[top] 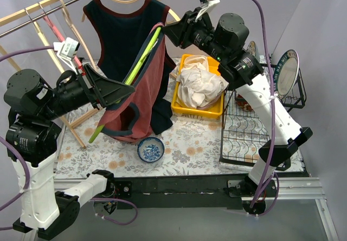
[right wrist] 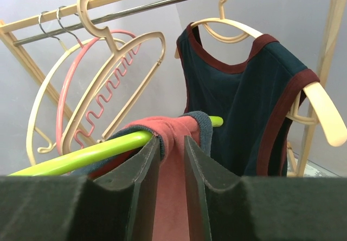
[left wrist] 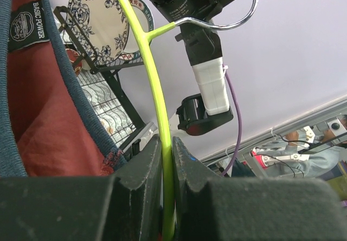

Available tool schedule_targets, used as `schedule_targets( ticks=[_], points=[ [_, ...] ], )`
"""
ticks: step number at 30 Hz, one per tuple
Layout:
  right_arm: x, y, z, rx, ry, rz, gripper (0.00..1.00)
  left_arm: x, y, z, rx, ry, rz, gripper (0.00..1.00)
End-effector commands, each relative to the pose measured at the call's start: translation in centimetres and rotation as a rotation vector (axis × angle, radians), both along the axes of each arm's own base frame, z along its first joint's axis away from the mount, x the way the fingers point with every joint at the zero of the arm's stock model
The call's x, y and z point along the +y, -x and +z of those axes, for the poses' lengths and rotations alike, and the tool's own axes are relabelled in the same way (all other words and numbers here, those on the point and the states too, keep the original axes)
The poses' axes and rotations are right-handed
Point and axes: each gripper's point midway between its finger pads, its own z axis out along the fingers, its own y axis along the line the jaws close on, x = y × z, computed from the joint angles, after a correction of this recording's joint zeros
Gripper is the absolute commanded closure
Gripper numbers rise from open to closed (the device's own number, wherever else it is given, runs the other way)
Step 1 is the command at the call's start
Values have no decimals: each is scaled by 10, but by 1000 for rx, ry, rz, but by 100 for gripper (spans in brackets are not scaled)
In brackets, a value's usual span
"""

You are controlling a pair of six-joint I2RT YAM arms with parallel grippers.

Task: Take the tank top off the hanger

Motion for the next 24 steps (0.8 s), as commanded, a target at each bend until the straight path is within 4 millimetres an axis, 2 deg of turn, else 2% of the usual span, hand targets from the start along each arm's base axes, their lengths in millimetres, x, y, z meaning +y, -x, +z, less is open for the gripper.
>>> schedule_targets(
  ticks=[1, 3, 5, 6, 10, 11, 14, 18, 24],
  points=[
    [-1, 6, 16, -42, -58, 23, 70, 0, 21, 16, -115, 13, -54, 100],
    [-1, 4, 15, -43, -56, 17, 75, 0, 23, 17, -120, 14, -58, 100],
    [-4, 3, 20, -51, -64, 3, 97, 0, 25, 19, -126, 16, -62, 100],
    [-3, -1, 19, -53, -59, -9, 99, 0, 27, 20, -131, 17, -66, 100],
    [-15, -13, 27, -78, -61, -106, 99, 2, 33, 25, -150, 18, -68, 100],
    [-23, -23, 27, -75, -66, -170, 99, 2, 37, 29, -170, 22, -82, 100],
    [-31, -40, 19, -62, -48, -226, 99, 1, 52, 38, -207, 40, -132, 100],
    [-39, -70, -11, 2, 9, -278, 99, 0, 66, 48, -242, 50, -181, 100],
    [-24, -87, -47, 68, 75, -223, 99, 1, 72, 62, -286, 64, -193, 100]
  ],
)
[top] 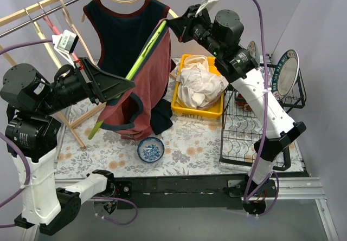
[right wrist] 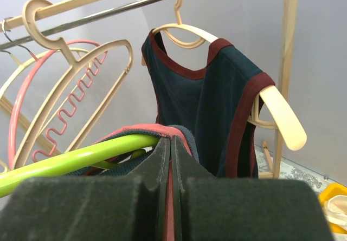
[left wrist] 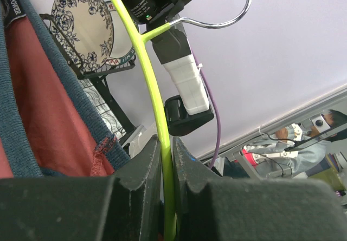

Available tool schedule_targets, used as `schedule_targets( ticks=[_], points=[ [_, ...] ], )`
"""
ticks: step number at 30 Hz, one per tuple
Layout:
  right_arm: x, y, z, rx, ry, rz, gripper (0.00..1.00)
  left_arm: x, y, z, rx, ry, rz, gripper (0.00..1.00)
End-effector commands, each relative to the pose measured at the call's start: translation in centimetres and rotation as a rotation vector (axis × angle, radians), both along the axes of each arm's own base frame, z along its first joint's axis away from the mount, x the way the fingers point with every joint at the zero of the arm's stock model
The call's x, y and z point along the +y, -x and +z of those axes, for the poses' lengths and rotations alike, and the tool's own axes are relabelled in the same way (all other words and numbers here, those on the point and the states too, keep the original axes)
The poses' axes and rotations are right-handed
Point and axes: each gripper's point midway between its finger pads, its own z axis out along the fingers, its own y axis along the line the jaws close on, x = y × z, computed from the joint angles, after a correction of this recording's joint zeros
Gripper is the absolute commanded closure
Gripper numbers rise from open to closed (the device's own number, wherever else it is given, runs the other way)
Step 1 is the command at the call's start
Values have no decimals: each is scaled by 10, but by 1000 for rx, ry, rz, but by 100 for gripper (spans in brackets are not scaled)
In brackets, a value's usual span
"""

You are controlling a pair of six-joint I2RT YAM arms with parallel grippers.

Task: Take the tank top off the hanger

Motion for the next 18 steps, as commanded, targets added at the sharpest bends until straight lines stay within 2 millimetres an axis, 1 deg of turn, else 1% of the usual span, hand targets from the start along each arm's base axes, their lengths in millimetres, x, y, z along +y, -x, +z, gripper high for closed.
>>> schedule_targets(
  ticks=[1, 3, 4, 6, 9, 10, 11, 12, 13, 14, 18],
  points=[
    [-10, -41, -39, 72, 78, -97, 99, 5, 70, 46, -271, 39, -134, 100],
    [-11, -39, -41, 74, 77, -92, 99, 7, 69, 50, -300, 43, -118, 100],
    [-6, -36, -50, 82, 90, -61, 99, 8, 72, 54, -320, 49, -109, 100],
    [-3, -33, -48, 62, 86, -37, 99, 10, 73, 59, -364, 51, -88, 100],
    [-4, -39, -56, 79, 111, -35, 99, 15, 78, 69, -399, 56, -51, 100],
    [-6, -39, -51, 75, 108, -38, 99, 16, 81, 74, -414, 60, -47, 100],
    [-5, -42, -58, 92, 121, -33, 99, 17, 84, 76, -428, 64, -42, 100],
    [-4, -41, -59, 94, 122, -22, 99, 17, 84, 78, -434, 72, -39, 100],
    [-1, -39, -60, 94, 121, -3, 99, 20, 90, 83, -463, 91, -22, 100],
    [1, -38, -62, 96, 122, 9, 99, 20, 87, 80, -451, 96, -24, 100],
    [7, -35, -67, 105, 131, 51, 99, 19, 95, 84, -475, 116, -50, 100]
  ],
)
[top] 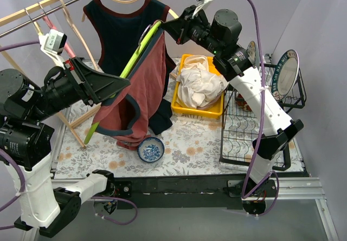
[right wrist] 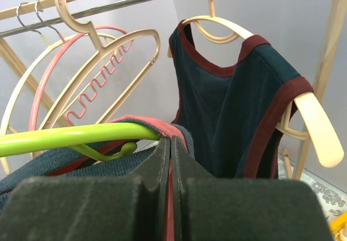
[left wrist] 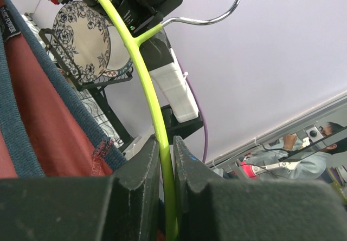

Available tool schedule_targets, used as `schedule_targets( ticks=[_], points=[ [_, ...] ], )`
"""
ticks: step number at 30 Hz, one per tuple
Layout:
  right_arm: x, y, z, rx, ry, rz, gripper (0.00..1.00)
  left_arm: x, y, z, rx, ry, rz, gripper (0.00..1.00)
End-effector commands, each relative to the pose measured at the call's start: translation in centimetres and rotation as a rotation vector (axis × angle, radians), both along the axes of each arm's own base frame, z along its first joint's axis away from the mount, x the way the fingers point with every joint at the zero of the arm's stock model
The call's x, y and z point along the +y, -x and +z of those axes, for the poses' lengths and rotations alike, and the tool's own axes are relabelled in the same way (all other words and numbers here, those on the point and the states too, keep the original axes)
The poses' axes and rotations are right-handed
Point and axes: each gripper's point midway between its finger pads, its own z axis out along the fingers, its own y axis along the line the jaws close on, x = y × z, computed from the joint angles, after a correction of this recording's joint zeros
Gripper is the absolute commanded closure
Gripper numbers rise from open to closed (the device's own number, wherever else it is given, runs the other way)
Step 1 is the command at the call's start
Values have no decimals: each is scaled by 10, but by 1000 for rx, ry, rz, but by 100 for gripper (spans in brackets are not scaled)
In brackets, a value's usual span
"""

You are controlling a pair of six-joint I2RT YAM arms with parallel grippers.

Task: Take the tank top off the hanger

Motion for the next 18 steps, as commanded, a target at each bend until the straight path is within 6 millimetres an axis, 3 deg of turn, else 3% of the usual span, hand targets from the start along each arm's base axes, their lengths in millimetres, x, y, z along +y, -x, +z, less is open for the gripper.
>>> schedule_targets(
  ticks=[1, 6, 12, 18],
  points=[
    [-7, -36, -60, 118, 122, -62, 99, 13, 88, 63, -468, 70, -95, 100],
    [-3, -41, -72, 164, 142, -29, 99, 15, 106, 73, -514, 97, -128, 100],
    [-8, -48, -79, 195, 141, -43, 99, 13, 108, 69, -488, 94, -149, 100],
    [-5, -40, -86, 215, 147, 90, 99, 15, 111, 69, -510, 88, -144, 100]
  ],
)
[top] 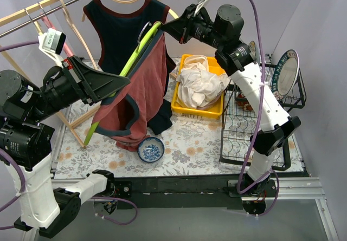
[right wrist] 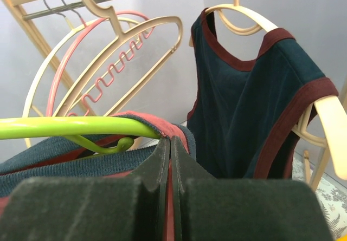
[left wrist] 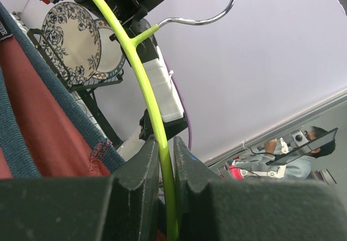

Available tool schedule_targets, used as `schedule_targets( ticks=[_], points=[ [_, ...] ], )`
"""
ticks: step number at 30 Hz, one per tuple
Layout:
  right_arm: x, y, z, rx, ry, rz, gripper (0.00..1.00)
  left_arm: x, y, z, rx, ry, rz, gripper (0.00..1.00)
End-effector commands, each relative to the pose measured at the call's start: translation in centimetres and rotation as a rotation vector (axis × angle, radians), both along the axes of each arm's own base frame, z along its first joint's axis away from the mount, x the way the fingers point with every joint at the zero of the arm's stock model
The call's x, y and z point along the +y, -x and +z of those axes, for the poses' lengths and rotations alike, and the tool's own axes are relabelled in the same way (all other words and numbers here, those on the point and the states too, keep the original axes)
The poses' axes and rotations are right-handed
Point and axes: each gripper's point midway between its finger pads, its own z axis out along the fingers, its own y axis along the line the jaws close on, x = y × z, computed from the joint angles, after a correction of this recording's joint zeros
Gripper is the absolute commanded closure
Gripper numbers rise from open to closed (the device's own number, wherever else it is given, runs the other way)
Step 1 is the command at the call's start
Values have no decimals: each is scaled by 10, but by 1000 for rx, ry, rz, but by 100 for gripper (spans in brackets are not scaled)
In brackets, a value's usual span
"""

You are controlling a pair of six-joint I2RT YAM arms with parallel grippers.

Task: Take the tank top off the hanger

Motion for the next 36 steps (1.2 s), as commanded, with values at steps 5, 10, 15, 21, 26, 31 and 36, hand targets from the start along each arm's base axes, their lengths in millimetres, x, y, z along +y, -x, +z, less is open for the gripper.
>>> schedule_targets(
  ticks=[5, 10, 15, 21, 26, 31, 36],
  points=[
    [-6, -33, -92, 224, 158, 58, 99, 17, 102, 59, -532, 37, -84, 100],
    [2, -17, -94, 247, 124, 177, 99, 21, 101, 59, -574, 22, -38, 100],
    [-2, -15, -102, 281, 115, 227, 99, 28, 110, 67, -606, 48, -10, 100],
    [-14, -32, -100, 314, 72, 168, 99, 34, 120, 76, -621, 87, -20, 100],
    [-18, -40, -91, 345, 1, 164, 99, 42, 132, 82, -662, 115, -6, 100],
    [-14, -29, -81, 375, -76, 277, 99, 43, 130, 80, -662, 105, 4, 100],
    [-9, -4, -78, 444, -164, 411, 99, 46, 119, 76, -686, 94, 65, 100]
  ],
)
